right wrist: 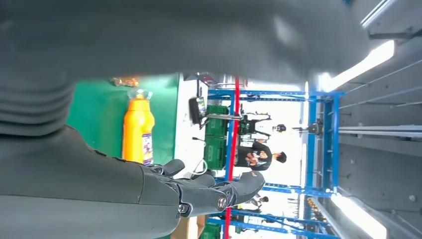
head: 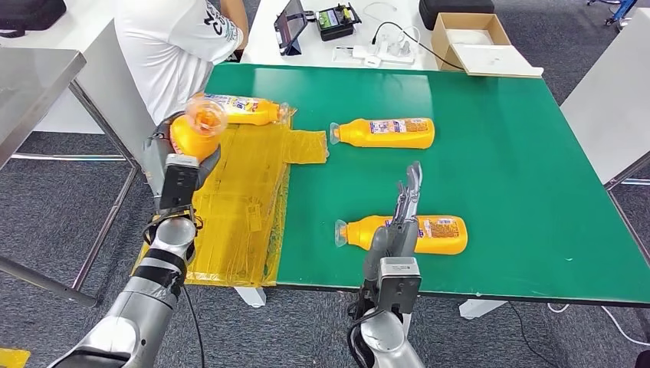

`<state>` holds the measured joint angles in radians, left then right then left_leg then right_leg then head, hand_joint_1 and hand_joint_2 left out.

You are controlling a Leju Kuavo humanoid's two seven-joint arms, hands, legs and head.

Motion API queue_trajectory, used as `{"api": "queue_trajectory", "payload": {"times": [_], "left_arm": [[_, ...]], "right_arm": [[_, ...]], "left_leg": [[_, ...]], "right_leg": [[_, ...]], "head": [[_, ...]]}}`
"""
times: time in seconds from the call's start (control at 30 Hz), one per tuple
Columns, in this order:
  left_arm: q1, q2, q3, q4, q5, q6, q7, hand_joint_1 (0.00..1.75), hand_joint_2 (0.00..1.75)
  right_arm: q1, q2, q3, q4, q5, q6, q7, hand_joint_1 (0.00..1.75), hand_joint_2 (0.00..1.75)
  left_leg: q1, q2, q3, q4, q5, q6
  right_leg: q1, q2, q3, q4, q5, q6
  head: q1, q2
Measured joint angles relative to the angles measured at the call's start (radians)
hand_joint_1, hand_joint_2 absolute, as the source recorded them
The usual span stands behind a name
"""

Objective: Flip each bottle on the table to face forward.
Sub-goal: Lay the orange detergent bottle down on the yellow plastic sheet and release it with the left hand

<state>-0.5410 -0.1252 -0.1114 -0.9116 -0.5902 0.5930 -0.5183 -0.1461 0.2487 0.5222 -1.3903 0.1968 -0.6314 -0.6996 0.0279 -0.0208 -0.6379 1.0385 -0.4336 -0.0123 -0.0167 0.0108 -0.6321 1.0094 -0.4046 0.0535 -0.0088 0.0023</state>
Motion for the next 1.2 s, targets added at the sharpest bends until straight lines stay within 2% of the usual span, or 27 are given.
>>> {"api": "queue_trajectory", "payload": {"times": [0.1,0.23,0.4,0.53,0.63,0.8,1.03,1.13,1.2], "left_arm": [[-0.04,0.019,-0.026,0.116,-0.212,0.015,0.078,1.75,1.75],[-0.082,0.054,-0.089,0.273,-0.43,-0.059,0.189,1.75,1.75],[-0.101,0.087,-0.145,0.382,-0.511,-0.113,0.229,1.75,1.75],[-0.125,0.116,-0.183,0.437,-0.58,-0.2,0.259,1.75,1.75],[-0.137,0.137,-0.203,0.472,-0.6,-0.257,0.262,1.75,1.75],[-0.149,0.151,-0.208,0.508,-0.542,-0.393,0.209,1.75,1.75],[-0.178,0.162,-0.202,0.526,-0.52,-0.518,0.18,1.75,1.75],[-0.182,0.166,-0.203,0.529,-0.521,-0.534,0.176,1.74,1.75],[-0.184,0.167,-0.203,0.531,-0.521,-0.542,0.173,0.92,1.75]], "right_arm": [[-0.008,0.0,0.005,-0.001,0.002,0.011,0.0,0.0,1.75],[-0.012,0.0,0.003,0.0,0.013,0.043,0.0,0.0,1.75],[-0.012,0.0,0.0,0.001,0.018,0.06,0.0,0.0,1.75],[-0.012,-0.001,0.0,0.001,0.018,0.075,0.0,0.0,1.75],[-0.011,-0.002,-0.001,0.001,0.012,0.079,0.0,0.0,1.75],[-0.01,-0.003,-0.002,0.002,-0.001,0.091,0.0,0.0,1.75],[-0.011,-0.003,-0.004,0.015,-0.008,0.137,0.0,0.0,1.75],[-0.011,-0.003,-0.005,0.024,-0.008,0.145,0.0,0.0,1.75],[-0.012,-0.003,-0.005,0.029,-0.007,0.149,0.0,0.0,1.75]], "left_leg": [[0.0,0.0,0.0,0.0,0.0,0.0],[0.0,0.0,0.0,0.0,0.0,0.0],[0.0,0.0,0.0,0.0,0.0,0.0],[0.0,0.0,0.0,0.0,0.0,0.0],[0.0,0.0,0.0,0.0,0.0,0.0],[0.0,0.0,0.0,0.0,0.0,0.0],[0.0,0.0,0.002,0.0,0.0,0.0],[0.0,0.0,0.004,0.0,0.0,0.0],[0.0,0.0,0.004,0.0,0.0,0.0]], "right_leg": [[0.0,0.0,0.0,0.0,0.0,0.0],[0.0,0.0,0.0,0.0,0.0,0.0],[0.0,0.0,-0.001,0.0,0.0,0.0],[0.0,0.0,-0.001,0.0,0.0,0.0],[0.0,0.0,-0.001,0.0,0.0,0.0],[0.0,0.0,0.0,0.0,0.0,0.0],[0.0,0.0,0.002,0.0,0.0,0.0],[0.0,0.0,0.003,0.001,0.0,0.0],[0.0,0.0,0.004,0.001,0.0,0.0]], "head": [[0.0,0.0],[0.0,0.0],[0.0,0.0],[0.0,0.0],[0.0,0.0],[0.0,0.0],[0.0,0.0],[0.0,0.0],[0.0,0.0]]}}
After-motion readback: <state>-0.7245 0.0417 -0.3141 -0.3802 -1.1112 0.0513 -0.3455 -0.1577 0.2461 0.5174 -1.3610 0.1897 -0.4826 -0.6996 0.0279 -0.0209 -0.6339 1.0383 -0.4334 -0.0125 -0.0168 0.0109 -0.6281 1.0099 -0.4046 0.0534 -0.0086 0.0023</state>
